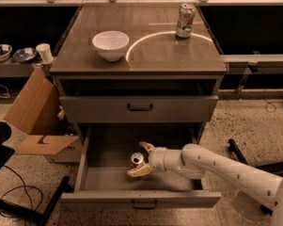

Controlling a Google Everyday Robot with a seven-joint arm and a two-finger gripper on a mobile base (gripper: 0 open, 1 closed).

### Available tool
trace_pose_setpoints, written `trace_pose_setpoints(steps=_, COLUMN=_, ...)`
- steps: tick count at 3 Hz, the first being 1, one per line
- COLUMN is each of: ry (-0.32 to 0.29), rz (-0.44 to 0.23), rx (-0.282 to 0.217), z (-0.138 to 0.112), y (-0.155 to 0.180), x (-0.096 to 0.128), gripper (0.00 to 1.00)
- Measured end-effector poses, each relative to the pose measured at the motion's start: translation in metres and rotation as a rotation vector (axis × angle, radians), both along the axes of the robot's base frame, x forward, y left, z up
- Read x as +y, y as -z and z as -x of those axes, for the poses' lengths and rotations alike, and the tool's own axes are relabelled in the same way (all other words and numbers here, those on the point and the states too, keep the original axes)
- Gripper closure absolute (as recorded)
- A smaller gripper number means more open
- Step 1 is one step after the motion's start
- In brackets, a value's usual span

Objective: Pick coke can from middle drawer and place on counter

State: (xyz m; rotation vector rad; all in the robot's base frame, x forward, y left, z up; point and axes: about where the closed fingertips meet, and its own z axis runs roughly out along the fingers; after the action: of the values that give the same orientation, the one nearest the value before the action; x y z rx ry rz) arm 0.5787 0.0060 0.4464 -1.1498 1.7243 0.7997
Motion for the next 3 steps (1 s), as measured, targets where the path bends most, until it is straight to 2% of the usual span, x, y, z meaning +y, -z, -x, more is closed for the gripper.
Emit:
trace_pose_setpoints(steps=1, ry=-0.012, rz=0.035, rx=-0.002, z=-0.0102, y=0.0317, x=0.0137, gripper=0.49)
trace_pose_setpoints(steps=2, ry=-0.004, rz=0.067, rx=0.006, z=-0.0143, y=0.0373, x=0.0112, gripper=0.74)
trace_pose_setpoints(steps=3, ry=-0.004, rz=0.067, rx=0.006, z=-0.0143, y=0.0354, x=0.0112, gripper=0.95)
